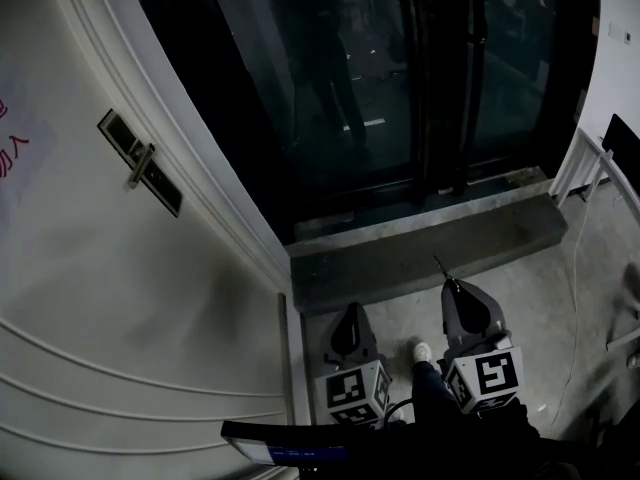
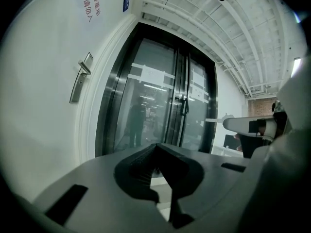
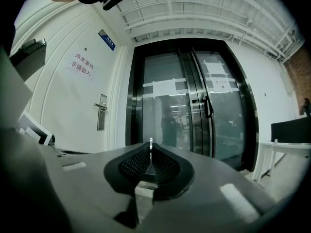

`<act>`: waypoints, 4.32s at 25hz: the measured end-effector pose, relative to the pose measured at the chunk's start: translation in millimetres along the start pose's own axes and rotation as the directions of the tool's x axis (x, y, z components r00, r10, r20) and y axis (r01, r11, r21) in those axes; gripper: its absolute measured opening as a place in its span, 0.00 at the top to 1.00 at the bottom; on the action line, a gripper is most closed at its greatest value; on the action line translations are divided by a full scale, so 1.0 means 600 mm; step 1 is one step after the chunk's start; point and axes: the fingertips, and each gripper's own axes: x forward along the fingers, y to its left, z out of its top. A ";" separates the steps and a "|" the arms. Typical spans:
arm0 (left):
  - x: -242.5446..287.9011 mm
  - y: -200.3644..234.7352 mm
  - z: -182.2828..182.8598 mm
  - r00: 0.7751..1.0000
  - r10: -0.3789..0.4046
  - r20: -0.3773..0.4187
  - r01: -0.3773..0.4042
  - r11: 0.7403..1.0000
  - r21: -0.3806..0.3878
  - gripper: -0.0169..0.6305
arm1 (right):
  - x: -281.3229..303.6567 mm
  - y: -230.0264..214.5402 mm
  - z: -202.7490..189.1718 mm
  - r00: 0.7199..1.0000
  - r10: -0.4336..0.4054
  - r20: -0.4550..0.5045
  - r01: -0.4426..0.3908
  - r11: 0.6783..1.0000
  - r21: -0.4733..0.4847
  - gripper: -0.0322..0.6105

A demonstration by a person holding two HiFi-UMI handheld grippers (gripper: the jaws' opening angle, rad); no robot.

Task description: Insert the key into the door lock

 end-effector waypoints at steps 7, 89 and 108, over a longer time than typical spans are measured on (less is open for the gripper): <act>0.128 0.011 0.034 0.999 0.045 0.024 -0.045 0.999 0.008 0.97 | 0.134 -0.054 0.013 0.998 0.056 0.006 -0.056 0.998 -0.012 0.93; 0.067 0.638 0.294 0.423 0.862 0.280 -0.888 0.455 -0.061 0.97 | 0.638 0.605 0.087 0.363 0.927 0.094 -0.922 0.372 -0.105 0.93; 0.063 0.657 0.320 0.231 0.934 0.273 -0.951 0.276 -0.141 0.97 | 0.710 0.673 0.139 0.188 0.976 0.107 -0.922 0.213 -0.322 0.93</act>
